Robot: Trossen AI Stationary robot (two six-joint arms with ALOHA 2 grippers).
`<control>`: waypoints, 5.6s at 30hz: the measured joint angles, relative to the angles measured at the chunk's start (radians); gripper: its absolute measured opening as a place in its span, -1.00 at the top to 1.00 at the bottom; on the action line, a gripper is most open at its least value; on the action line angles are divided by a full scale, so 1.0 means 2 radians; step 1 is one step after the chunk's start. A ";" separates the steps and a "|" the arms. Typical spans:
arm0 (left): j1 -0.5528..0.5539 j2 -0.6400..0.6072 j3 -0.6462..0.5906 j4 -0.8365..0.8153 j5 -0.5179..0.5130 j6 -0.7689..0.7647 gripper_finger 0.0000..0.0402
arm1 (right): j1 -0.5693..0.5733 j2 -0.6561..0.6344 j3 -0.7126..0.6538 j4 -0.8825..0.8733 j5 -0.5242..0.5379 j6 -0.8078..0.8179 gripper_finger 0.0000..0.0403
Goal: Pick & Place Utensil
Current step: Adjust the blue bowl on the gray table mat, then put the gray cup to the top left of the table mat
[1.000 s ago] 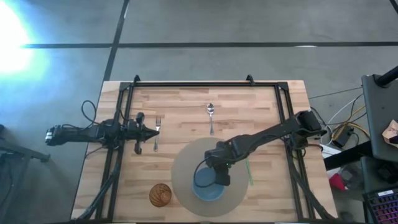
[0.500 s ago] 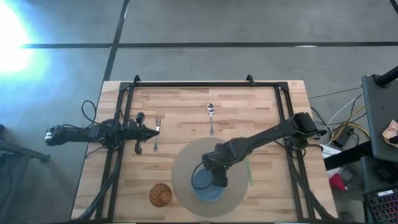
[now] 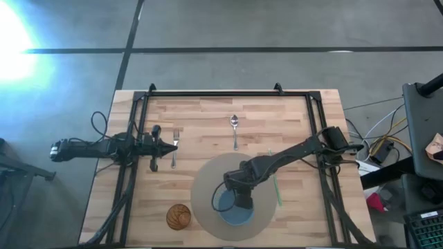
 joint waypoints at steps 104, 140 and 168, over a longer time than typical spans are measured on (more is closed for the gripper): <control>0.000 0.001 0.000 0.000 0.001 0.002 1.00 | -0.060 -0.035 -0.037 -0.021 0.050 0.102 0.92; 0.000 0.001 -0.001 0.018 -0.037 -0.025 0.52 | -0.062 -0.122 -0.030 -0.034 0.076 0.085 0.38; -0.001 0.140 0.243 -0.201 0.066 -0.053 -0.09 | -0.062 -0.295 -0.076 -0.038 0.212 0.026 0.34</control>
